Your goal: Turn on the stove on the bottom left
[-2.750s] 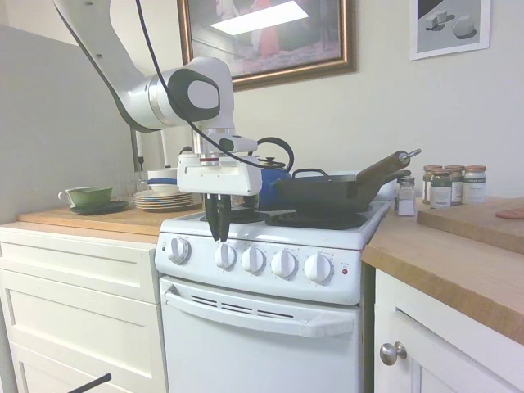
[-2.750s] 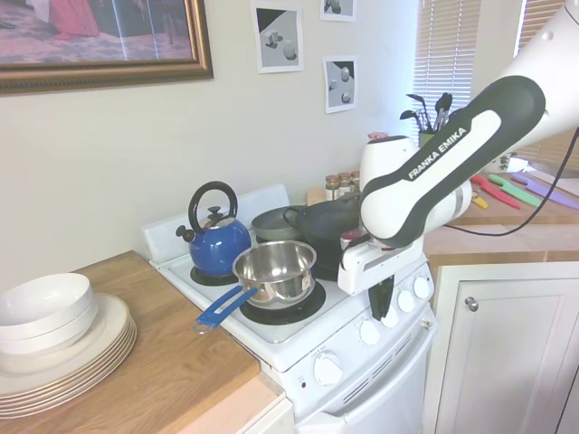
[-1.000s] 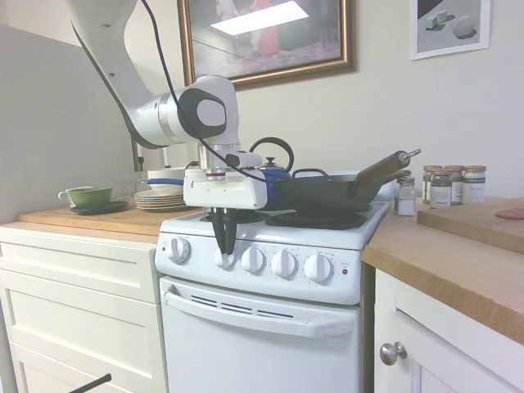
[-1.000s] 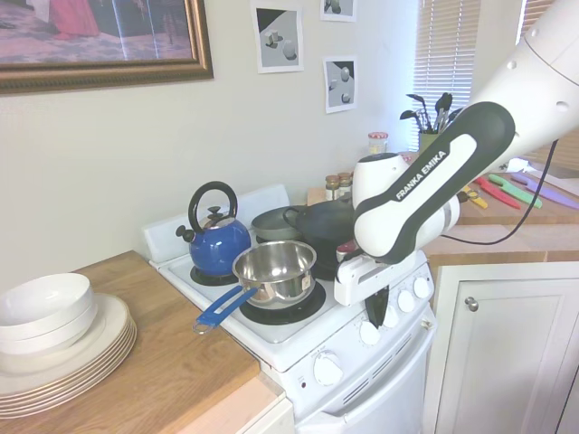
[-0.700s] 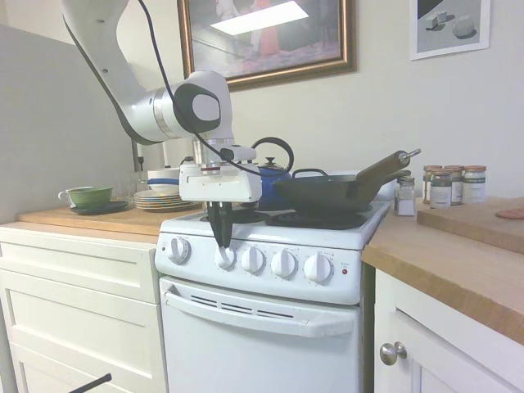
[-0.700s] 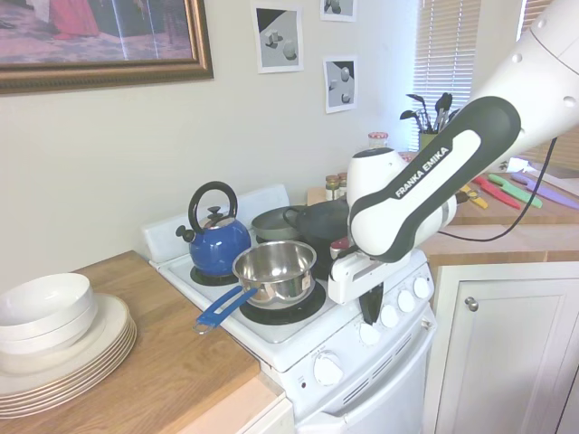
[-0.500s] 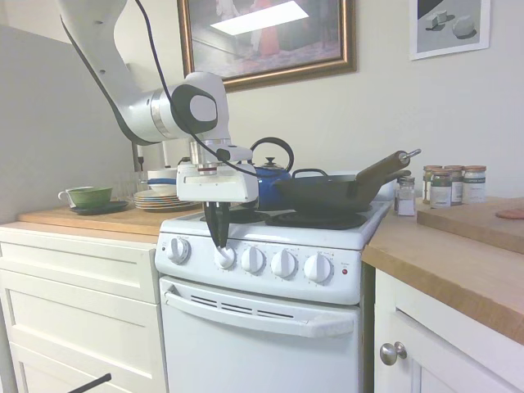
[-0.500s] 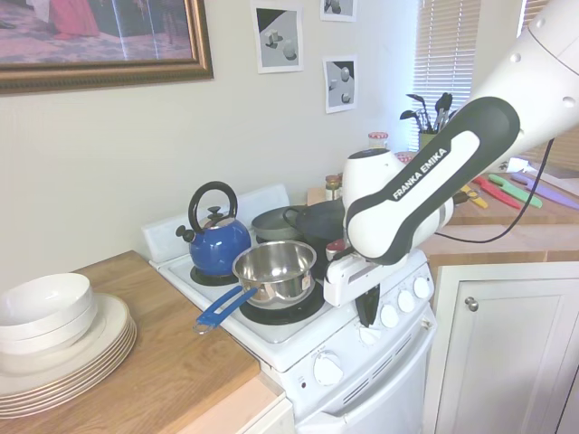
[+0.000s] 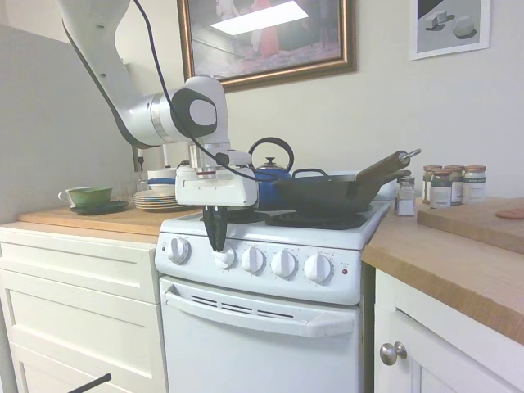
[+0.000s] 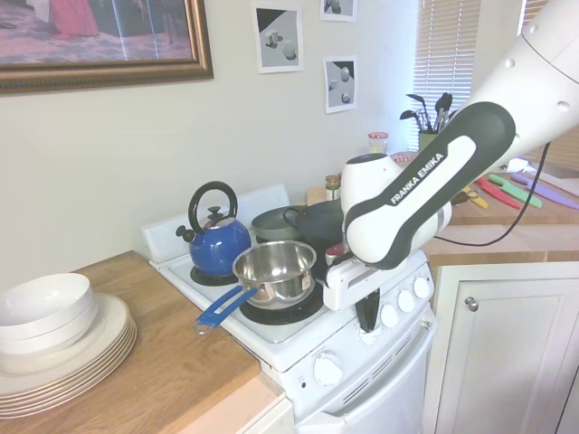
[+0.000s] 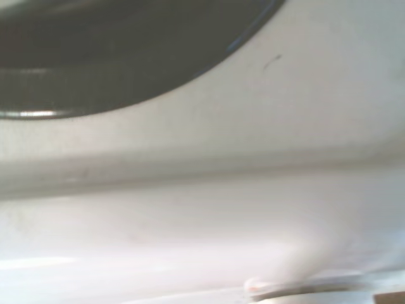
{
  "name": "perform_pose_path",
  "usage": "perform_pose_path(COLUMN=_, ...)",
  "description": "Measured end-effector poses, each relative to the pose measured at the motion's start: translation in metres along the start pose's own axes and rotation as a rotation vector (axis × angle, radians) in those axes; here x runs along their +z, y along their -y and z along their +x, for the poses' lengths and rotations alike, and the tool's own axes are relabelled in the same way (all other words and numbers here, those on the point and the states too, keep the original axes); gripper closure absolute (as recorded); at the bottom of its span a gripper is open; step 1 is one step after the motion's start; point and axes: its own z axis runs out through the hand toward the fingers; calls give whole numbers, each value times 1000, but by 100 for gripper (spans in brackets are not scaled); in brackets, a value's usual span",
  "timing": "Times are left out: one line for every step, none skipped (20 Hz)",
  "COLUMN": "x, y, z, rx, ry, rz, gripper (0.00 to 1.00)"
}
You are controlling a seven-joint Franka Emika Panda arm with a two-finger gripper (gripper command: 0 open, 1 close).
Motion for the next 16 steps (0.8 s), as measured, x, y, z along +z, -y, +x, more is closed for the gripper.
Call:
perform_pose_path(x=1, y=1, z=-1, rx=0, ry=1, rz=-2, gripper=100)
perform_pose_path(x=2, y=2, z=-2, rx=1, ry=3, rz=-3, gripper=100)
perform_pose_path(x=4, y=3, z=-3, rx=1, ry=4, rz=-5, gripper=100)
perform_pose_path(x=5, y=4, z=-4, rx=1, ry=6, rz=-7, gripper=100)
perform_pose_path(x=7, y=4, z=-5, rx=1, ry=7, rz=-9, gripper=100)
perform_pose_path(x=8, y=4, z=-6, rx=0, ry=7, rz=-12, gripper=100)
perform_pose_path(x=10, y=5, z=-6, rx=1, ry=6, rz=-18, gripper=100)
perform_pose_path(x=12, y=5, z=-7, rx=3, ry=6, rz=-22, gripper=100)
perform_pose_path(x=14, y=5, z=-7, rx=4, ry=7, rz=-27, gripper=100)
perform_pose_path(x=17, y=5, z=-8, rx=2, ry=4, rz=-34, gripper=100)
perform_pose_path(x=19, y=6, z=-9, rx=2, ry=0, rz=-42, gripper=100)
perform_pose_path(x=21, y=6, z=-10, rx=2, ry=-3, rz=-48, gripper=100)
perform_pose_path(x=22, y=6, z=-10, rx=1, ry=-7, rz=-53, gripper=100)
perform_pose_path(x=24, y=7, z=-11, rx=-1, ry=-11, rz=-59, gripper=100)
perform_pose_path(x=25, y=7, z=-11, rx=-3, ry=-15, rz=-64, gripper=100)
perform_pose_path(x=26, y=7, z=-12, rx=-5, ry=-21, rz=-70, gripper=100)
